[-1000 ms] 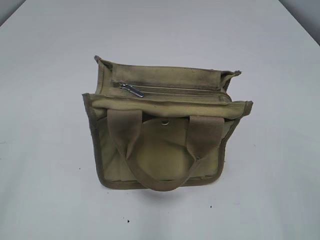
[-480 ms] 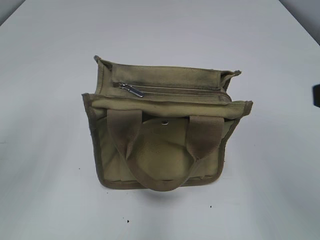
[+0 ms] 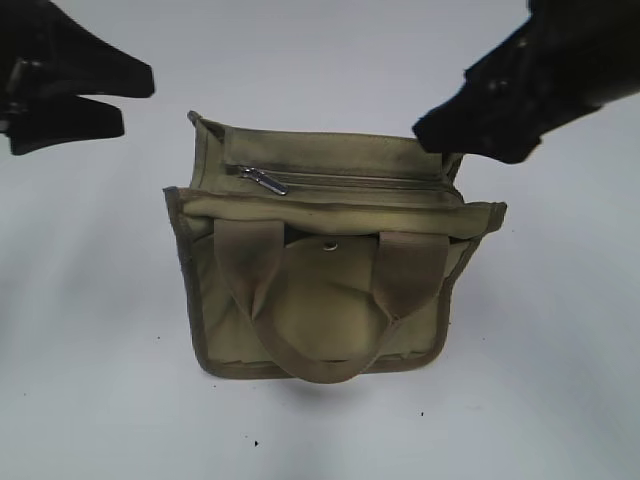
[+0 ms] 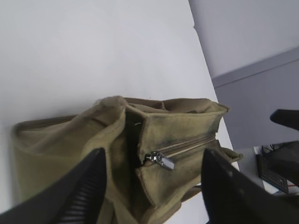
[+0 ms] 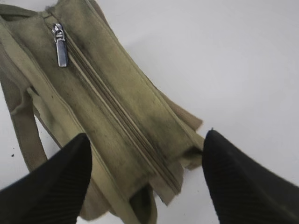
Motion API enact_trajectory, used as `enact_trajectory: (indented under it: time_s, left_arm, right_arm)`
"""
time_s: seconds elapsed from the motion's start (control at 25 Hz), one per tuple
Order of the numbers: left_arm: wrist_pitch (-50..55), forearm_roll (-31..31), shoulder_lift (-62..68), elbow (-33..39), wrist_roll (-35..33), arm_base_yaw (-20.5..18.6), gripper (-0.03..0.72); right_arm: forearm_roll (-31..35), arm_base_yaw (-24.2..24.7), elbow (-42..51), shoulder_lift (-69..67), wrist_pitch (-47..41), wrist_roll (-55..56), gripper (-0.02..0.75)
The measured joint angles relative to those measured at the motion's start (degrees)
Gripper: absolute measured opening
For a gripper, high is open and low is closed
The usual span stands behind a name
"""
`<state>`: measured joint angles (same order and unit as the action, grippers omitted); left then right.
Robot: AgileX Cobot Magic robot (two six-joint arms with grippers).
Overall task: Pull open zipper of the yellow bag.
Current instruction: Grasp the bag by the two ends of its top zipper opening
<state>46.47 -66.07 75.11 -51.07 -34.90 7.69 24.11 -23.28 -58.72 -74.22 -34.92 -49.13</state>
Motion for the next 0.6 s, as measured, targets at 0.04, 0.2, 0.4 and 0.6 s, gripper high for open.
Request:
enact_trajectory:
  time_s: [0.04, 0.2, 0.4, 0.6]
  left_arm:
    - [-0.1, -0.3, 1.9, -0.9, -0.3, 1.1, 0.490]
    - [-1.9, -0.8, 8.1, -4.4, -0.7, 6.5, 0.488]
    - [-4.0, -0.9, 14.2, -7.9, -0.7, 9.8, 0.486]
    - [-4.2, -1.0, 17.8, -10.5, -0.7, 10.7, 0.456]
  right_arm:
    - [0.0, -1.2, -1.5, -1.9, 0.0, -0.2, 0.567]
    - [0.0, -4.7, -7.7, -9.3, 0.1, -1.8, 0.507]
    - [0.0, -7.0, -12.5, -15.4, 0.1, -2.7, 0.484]
    - [0.0, -7.2, -14.6, -18.1, 0.2, -2.8, 0.478]
